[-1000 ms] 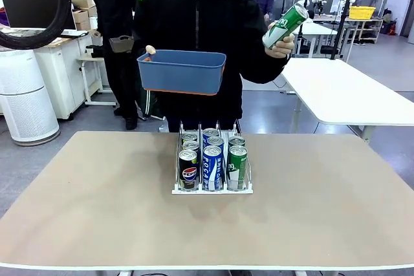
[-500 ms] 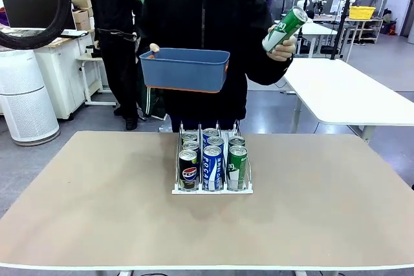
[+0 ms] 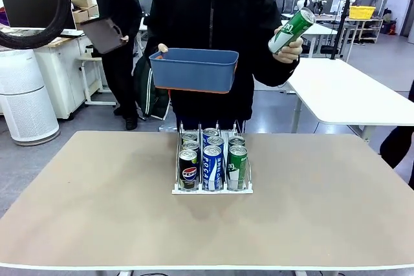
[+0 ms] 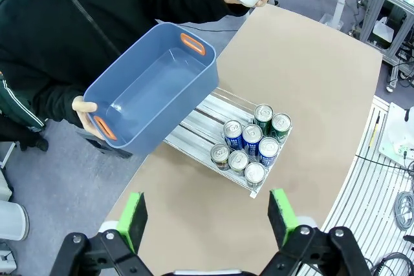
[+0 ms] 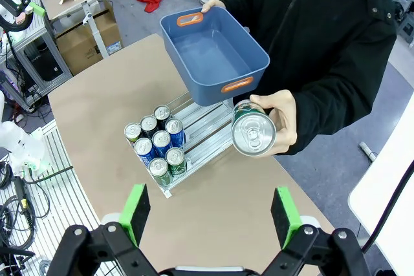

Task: Fill the beverage cans into the dispenser.
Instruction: Pick up the Sprite handed by the human, then place the picked Sprite in the line of the Automatic Can Dispenser with the same cans.

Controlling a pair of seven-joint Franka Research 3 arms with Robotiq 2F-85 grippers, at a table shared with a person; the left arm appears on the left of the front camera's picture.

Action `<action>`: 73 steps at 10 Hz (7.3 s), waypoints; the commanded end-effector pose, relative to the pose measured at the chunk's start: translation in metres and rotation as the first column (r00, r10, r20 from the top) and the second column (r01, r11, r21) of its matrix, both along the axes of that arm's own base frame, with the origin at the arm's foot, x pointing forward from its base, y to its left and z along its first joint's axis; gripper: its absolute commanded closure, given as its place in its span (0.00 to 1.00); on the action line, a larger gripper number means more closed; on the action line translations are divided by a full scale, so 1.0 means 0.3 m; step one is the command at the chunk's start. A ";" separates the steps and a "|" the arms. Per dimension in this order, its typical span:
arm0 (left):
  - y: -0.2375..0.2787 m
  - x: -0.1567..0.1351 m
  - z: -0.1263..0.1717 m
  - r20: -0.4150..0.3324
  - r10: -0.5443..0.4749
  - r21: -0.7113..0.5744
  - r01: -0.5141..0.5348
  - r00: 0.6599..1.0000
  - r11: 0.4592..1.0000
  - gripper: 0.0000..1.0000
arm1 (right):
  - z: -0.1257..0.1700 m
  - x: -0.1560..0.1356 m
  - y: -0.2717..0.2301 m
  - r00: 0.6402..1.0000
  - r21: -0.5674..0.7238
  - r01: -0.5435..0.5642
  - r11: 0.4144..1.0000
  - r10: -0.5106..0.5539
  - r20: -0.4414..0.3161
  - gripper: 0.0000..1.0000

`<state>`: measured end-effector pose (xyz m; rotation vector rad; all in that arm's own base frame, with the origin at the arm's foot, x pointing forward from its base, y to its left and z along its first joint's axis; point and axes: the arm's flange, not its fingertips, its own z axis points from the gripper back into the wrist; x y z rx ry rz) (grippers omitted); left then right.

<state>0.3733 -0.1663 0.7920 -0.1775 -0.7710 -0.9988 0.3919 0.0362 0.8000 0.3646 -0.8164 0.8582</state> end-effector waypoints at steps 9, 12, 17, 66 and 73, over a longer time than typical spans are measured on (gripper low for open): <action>0.001 0.002 0.000 -0.005 -0.003 -0.012 0.003 1.000 1.000 0.00 | -0.050 0.114 0.014 0.999 -0.123 0.024 0.992 -0.018 0.049 0.00; 0.001 0.002 0.000 -0.005 -0.003 -0.012 0.003 1.000 1.000 0.00 | -0.111 0.171 0.047 1.000 -0.161 -0.026 0.987 0.028 0.010 0.00; 0.001 0.002 0.000 -0.005 -0.003 -0.012 0.003 1.000 1.000 0.00 | -0.203 0.251 0.111 0.999 -0.139 -0.010 0.990 0.005 -0.033 0.00; 0.001 0.002 0.000 -0.005 -0.003 -0.012 0.003 1.000 1.000 0.00 | -0.326 0.359 0.164 0.993 -0.095 -0.053 0.994 0.042 -0.107 1.00; 0.001 0.002 0.000 -0.005 -0.003 -0.012 0.003 1.000 1.000 0.00 | -0.326 0.359 0.164 0.993 -0.095 -0.053 0.994 0.042 -0.107 1.00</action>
